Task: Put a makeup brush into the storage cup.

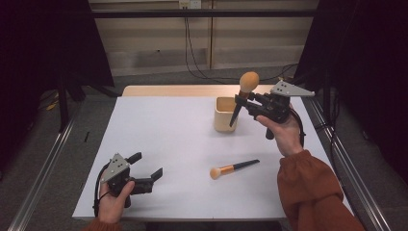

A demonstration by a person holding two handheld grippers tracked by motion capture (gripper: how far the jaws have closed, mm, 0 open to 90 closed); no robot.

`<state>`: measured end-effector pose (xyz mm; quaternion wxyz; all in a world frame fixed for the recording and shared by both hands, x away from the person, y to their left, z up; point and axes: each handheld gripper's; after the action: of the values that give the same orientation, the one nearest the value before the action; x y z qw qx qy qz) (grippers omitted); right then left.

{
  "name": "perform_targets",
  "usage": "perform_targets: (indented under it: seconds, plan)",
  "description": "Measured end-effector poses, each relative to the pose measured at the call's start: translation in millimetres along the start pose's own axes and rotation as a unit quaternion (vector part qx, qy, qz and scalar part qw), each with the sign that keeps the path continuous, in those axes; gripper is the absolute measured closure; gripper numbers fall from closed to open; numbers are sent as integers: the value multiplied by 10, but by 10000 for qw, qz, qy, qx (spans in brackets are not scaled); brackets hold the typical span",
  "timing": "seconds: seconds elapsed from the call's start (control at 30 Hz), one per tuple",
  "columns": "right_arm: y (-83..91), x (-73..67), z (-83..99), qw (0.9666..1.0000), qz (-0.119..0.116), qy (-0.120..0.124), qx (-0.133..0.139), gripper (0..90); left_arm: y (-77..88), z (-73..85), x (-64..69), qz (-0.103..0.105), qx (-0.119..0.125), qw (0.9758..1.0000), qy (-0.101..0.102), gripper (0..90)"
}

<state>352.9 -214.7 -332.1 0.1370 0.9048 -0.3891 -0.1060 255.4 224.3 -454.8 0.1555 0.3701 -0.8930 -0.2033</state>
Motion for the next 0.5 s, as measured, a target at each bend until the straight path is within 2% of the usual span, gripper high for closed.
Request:
perform_targets:
  seconds: [0.17, 0.33, 0.5]
  plan:
    - [-19, 67, -92, 10000, 80, 21, 32, 650, -6, 8, 1, -51, -10, 10000, -45, 23]
    - [-49, 123, -201, 9998, 163, 51, 84, 650, -23, 12, -5, -12, -25, 10000, -26, 23]
    - [-126, 193, -296, 9994, 338, 92, 49, 650, -24, 16, -29, -46, 3, 10000, -15, 23]
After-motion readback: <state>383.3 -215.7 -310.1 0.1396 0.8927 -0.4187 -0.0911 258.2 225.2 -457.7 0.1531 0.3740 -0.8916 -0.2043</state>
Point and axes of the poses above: each handheld gripper's, and its own axes: y roughly backward along the jaws, z roughly out of its underside, x roughly to its right, and after that the axes turned 11 degrees about -x, right-handed
